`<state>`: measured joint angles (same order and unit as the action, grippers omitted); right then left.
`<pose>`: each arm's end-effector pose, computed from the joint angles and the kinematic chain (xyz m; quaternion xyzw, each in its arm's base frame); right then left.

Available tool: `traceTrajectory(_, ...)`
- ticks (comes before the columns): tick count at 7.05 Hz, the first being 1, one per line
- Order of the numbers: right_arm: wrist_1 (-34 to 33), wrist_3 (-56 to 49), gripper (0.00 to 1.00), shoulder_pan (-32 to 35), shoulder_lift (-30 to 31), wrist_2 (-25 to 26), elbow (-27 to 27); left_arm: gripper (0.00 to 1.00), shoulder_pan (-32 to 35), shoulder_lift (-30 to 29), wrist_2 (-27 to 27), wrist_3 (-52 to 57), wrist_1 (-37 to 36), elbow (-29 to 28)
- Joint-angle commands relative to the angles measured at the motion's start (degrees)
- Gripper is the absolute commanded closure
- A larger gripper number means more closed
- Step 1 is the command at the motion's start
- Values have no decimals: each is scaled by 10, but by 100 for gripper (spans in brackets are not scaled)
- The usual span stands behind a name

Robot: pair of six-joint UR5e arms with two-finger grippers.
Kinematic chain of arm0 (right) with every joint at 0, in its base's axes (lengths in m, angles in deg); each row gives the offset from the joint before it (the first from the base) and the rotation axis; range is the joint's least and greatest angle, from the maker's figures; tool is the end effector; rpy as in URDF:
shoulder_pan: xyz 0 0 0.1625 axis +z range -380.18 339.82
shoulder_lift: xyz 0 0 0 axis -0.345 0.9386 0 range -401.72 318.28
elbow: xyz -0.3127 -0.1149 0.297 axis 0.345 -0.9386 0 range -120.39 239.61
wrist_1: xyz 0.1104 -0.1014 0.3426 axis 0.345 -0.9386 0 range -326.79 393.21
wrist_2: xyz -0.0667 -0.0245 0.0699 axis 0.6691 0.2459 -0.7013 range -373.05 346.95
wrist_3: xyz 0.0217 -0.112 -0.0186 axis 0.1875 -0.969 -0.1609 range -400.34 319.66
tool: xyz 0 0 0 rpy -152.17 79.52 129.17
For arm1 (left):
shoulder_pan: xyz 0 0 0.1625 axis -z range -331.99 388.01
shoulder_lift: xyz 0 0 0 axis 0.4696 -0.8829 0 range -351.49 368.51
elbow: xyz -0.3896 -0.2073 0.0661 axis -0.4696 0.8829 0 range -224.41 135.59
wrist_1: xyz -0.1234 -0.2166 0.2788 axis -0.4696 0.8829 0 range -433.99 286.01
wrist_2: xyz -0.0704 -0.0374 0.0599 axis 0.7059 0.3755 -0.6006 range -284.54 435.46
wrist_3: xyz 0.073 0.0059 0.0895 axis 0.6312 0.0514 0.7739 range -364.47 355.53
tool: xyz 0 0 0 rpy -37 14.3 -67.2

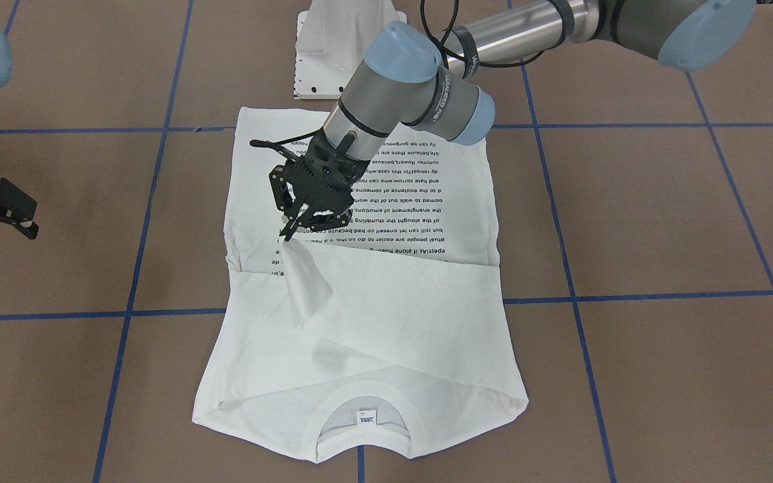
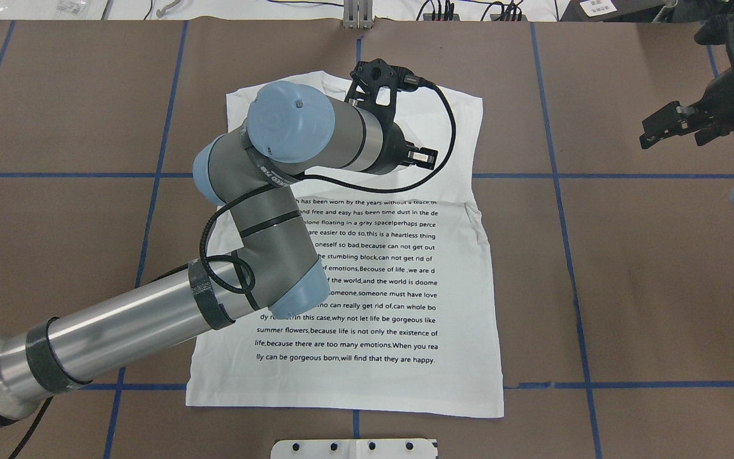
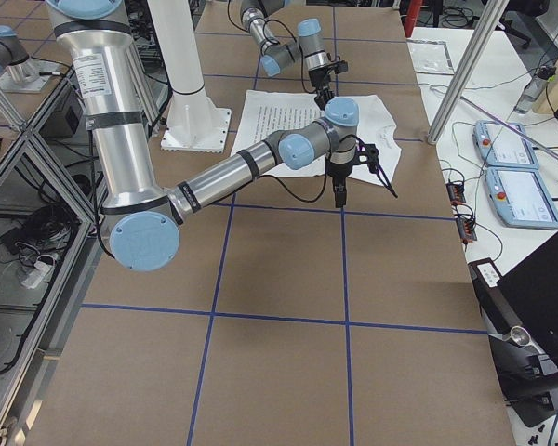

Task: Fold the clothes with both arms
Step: 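Grasp the sleeve nearest the left gripper and fold it across the shirt body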

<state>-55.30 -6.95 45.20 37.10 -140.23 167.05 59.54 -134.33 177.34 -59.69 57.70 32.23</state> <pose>-0.1614 -0.5043 0.4626 0.0661 -0.3887 -0.0125 0.9189 0.5841 -0.4868 0.1286 0.2881 0.5847 0.0887 0.7531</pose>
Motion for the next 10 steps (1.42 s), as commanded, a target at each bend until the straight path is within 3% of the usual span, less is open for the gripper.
traceTrajectory(1, 1, -1, 0, -1, -5, 0, -1, 0, -24, -3, -15, -3, 24, -24)
traceTrajectory(3, 1, 1, 0, -8, -27, 9, 0, 0, -23, 4, -11, 36, -4, -9)
traceTrajectory(4, 5, 1, 0, -24, -43, 8, 1, 0, -8, 6, 5, 84, -74, 5)
traceTrajectory(6, 30, 19, 0, -88, -104, 25, -14, 0, 49, 94, 72, 210, -129, 98)
traceTrajectory(7, 29, 76, 0, -133, -115, 83, -14, 0, 94, 152, 89, 218, -150, 147)
traceTrajectory(8, 18, 112, 0, -168, -144, 115, -22, 0, 131, 167, 116, 257, -171, 153)
traceTrajectory(10, 11, 153, 0, -211, -223, 162, -97, 0, 205, 209, 190, 384, -167, 156)
